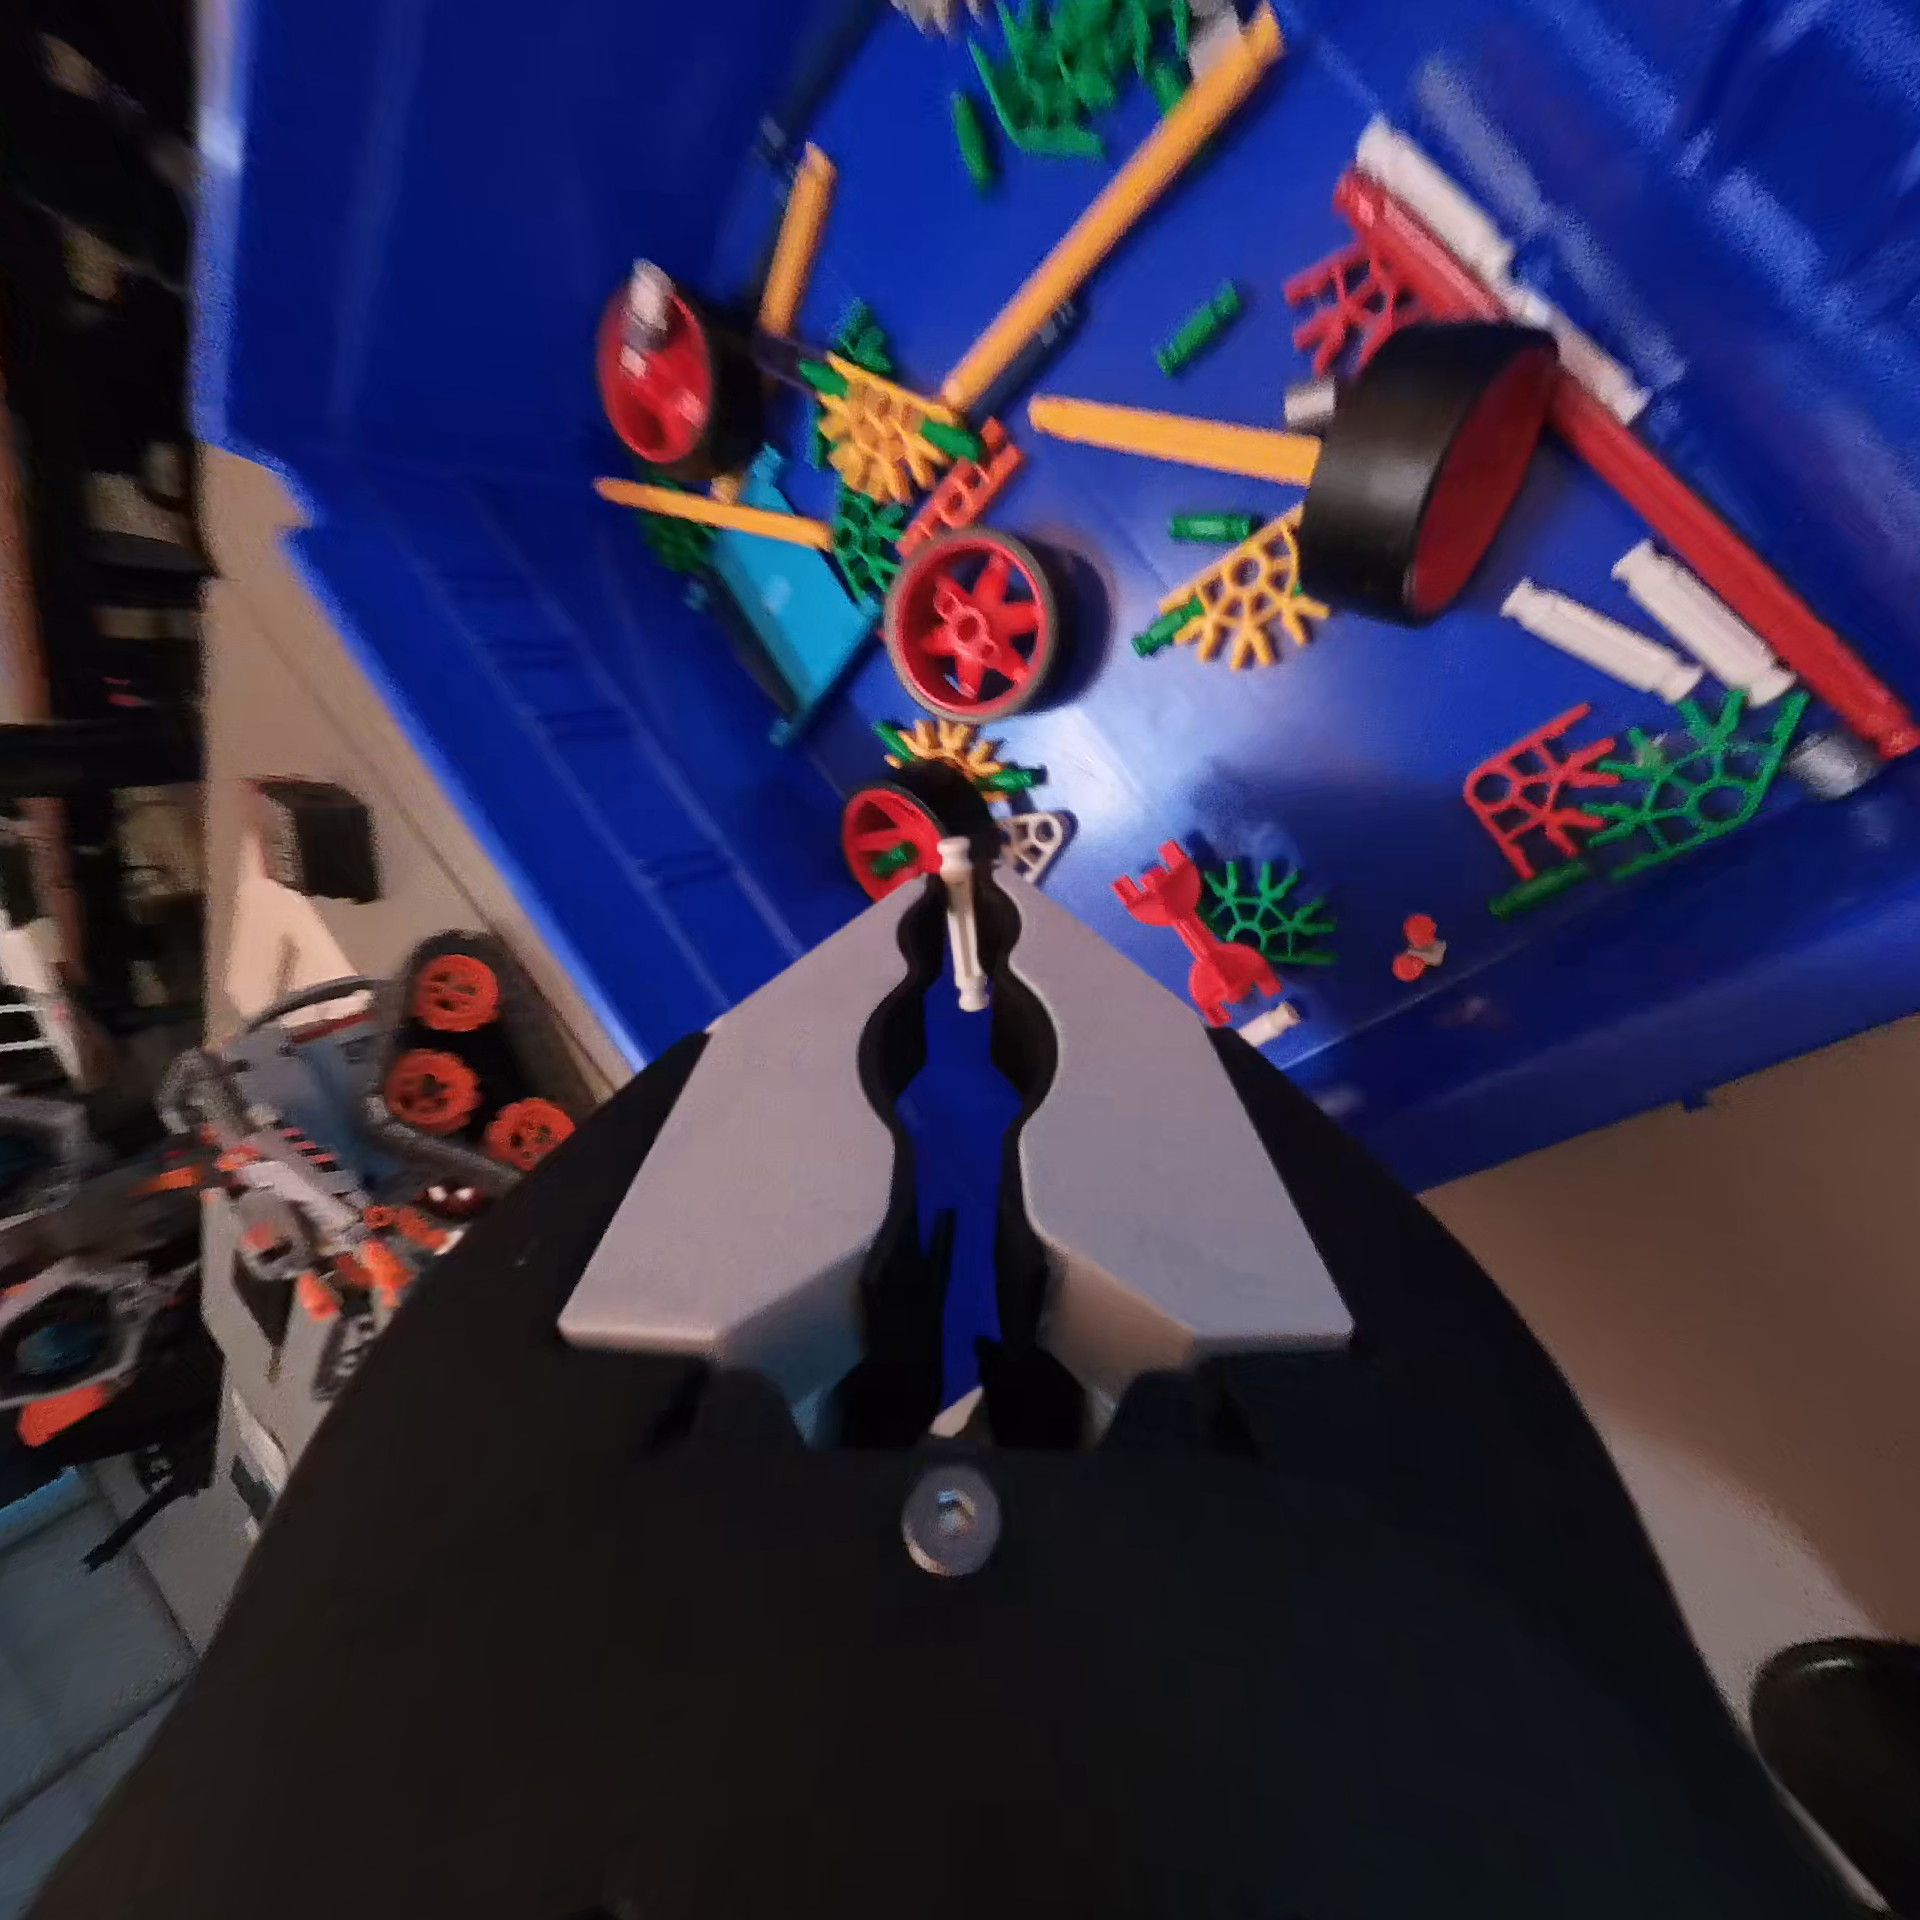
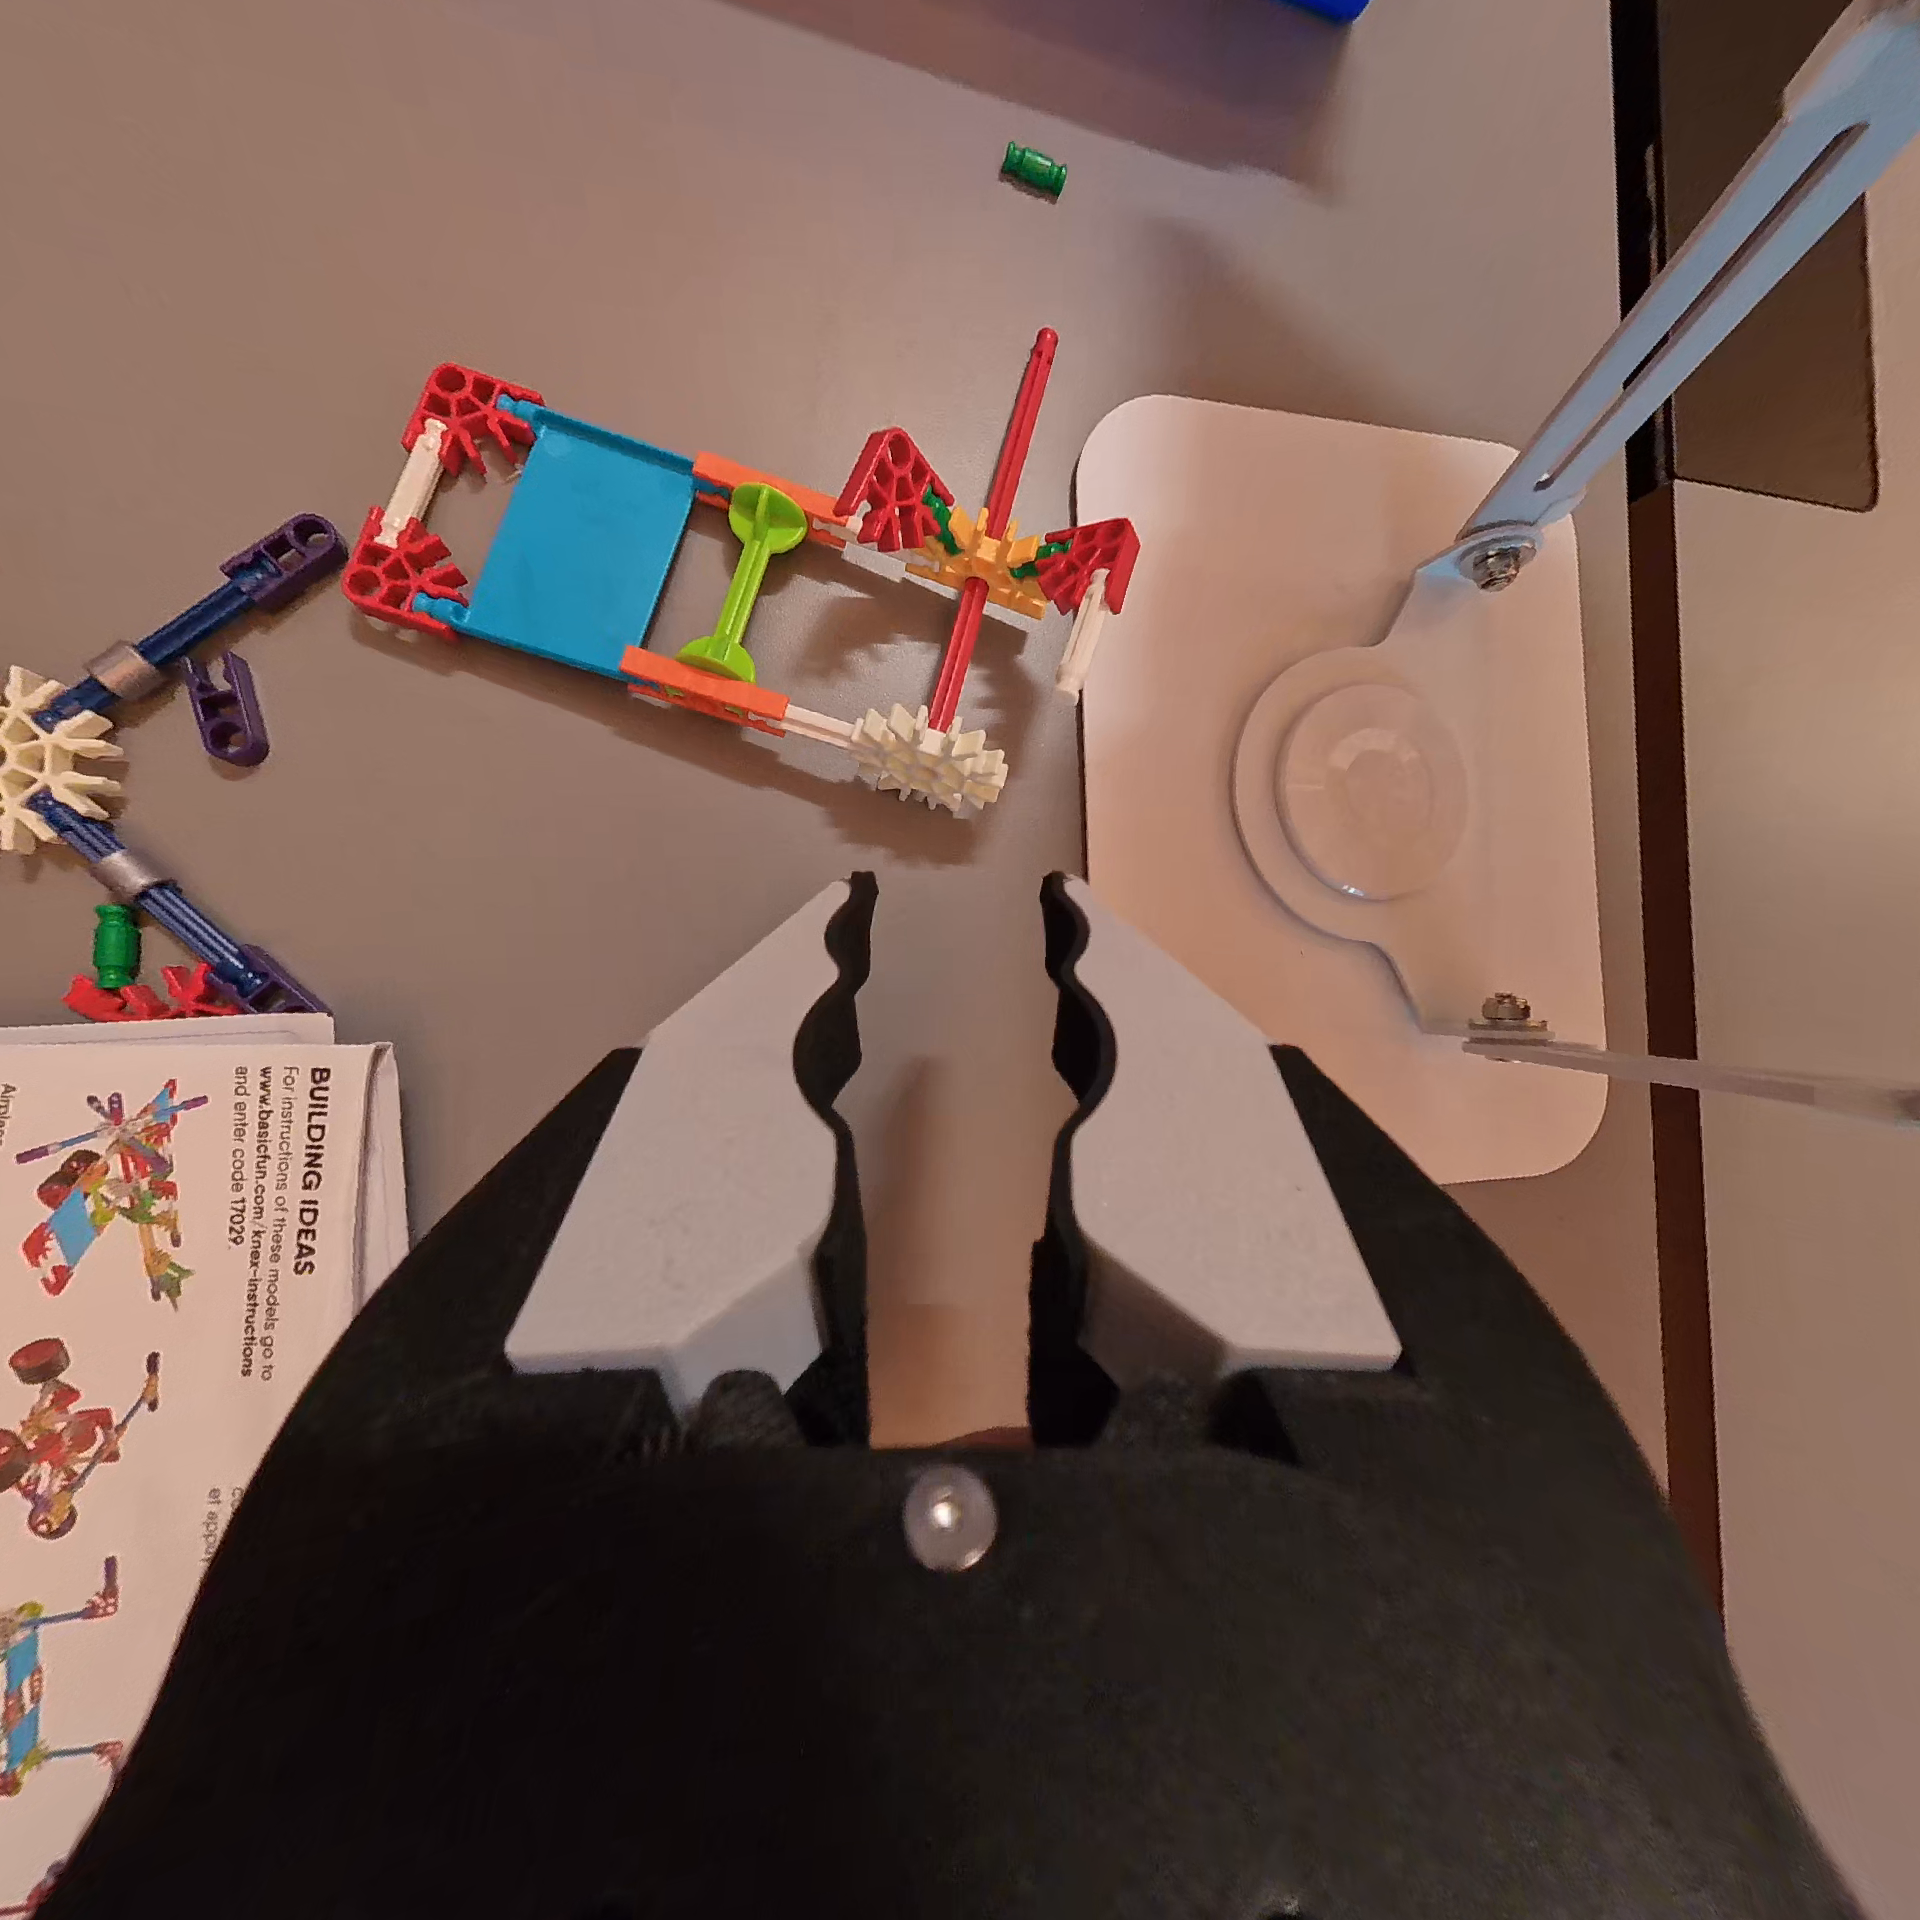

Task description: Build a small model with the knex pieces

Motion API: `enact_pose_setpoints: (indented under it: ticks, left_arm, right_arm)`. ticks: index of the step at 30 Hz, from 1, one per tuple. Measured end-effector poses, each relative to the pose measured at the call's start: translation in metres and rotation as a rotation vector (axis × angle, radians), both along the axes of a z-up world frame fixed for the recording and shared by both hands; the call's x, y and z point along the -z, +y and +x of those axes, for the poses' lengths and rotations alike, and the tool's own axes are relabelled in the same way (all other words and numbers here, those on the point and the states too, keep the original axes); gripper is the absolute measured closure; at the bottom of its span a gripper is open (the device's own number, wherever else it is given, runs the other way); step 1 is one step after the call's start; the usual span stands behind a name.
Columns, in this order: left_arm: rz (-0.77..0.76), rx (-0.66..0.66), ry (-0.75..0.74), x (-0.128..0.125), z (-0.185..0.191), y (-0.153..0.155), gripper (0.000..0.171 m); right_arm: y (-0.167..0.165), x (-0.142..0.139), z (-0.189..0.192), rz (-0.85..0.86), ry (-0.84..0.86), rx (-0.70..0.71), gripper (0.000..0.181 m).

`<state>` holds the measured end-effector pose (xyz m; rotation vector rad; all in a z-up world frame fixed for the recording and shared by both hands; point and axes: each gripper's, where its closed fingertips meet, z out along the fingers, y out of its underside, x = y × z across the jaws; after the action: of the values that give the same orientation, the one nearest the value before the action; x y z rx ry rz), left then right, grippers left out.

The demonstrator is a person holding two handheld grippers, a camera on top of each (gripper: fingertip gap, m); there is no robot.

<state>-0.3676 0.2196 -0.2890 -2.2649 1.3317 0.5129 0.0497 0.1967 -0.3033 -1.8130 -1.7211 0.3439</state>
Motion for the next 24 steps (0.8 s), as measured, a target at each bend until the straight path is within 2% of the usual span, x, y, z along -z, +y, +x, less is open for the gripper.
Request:
enact_pose_setpoints:
  ticks: [5, 9, 12, 16, 19, 24]
  left_arm:
    - [0.222, 0.081, -0.057, -0.056, 0.04, -0.001, 0.168]
    - [0.348, 0.195, -0.095, -0.089, 0.098, -0.012, 0.168]
    - [0.414, 0.294, -0.136, -0.104, 0.15, -0.023, 0.168]
    - [0.402, 0.429, -0.214, -0.099, 0.224, -0.04, 0.169]
    - [0.355, 0.521, -0.283, -0.087, 0.27, -0.05, 0.168]
    - [0.415, 0.6, -0.256, -0.072, 0.314, -0.049, 0.169]
  right_arm:
    - [-0.002, -0.012, -0.008, 0.019, 0.051, -0.001, 0.15]
    - [-0.006, -0.031, -0.019, 0.078, 0.127, -0.034, 0.149]
    - [-0.011, -0.047, -0.028, 0.112, 0.195, -0.052, 0.15]
    - [-0.018, -0.069, -0.04, 0.18, 0.276, -0.082, 0.149]
    - [-0.027, -0.079, -0.047, 0.211, 0.317, -0.113, 0.149]
    - [-0.036, -0.086, -0.052, 0.15, 0.371, -0.125, 0.149]
